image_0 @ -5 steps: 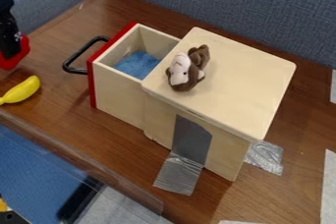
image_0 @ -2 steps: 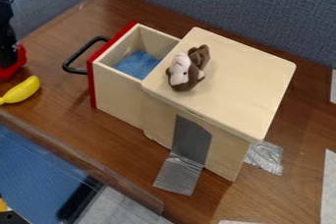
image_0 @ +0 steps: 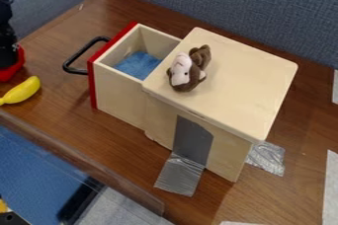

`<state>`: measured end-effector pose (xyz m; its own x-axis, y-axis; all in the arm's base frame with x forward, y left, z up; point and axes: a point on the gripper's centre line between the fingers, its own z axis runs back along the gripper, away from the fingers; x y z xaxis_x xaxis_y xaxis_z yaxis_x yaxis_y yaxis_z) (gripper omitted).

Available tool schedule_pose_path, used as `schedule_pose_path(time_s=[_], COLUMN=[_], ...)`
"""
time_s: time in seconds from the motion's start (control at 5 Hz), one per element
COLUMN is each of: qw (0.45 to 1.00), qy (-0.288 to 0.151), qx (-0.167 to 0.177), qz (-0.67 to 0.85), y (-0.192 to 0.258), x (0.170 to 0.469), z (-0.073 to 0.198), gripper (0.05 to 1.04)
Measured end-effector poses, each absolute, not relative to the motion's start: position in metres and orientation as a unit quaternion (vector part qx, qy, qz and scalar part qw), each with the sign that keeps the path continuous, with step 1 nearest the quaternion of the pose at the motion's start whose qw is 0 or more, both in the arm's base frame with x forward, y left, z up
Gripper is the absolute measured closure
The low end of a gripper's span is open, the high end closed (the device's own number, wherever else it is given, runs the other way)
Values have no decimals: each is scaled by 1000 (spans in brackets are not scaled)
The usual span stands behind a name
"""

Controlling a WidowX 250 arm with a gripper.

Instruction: Move the red pepper to the lower left side of the table

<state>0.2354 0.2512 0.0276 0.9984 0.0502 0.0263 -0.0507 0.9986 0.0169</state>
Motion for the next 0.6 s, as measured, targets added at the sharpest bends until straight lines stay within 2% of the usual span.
schedule_pose_path(time_s=[0.6], qw=[996], qy=[-82], qx=[24], qz=[17], y=[241], x=[242], z=[89], gripper=[82])
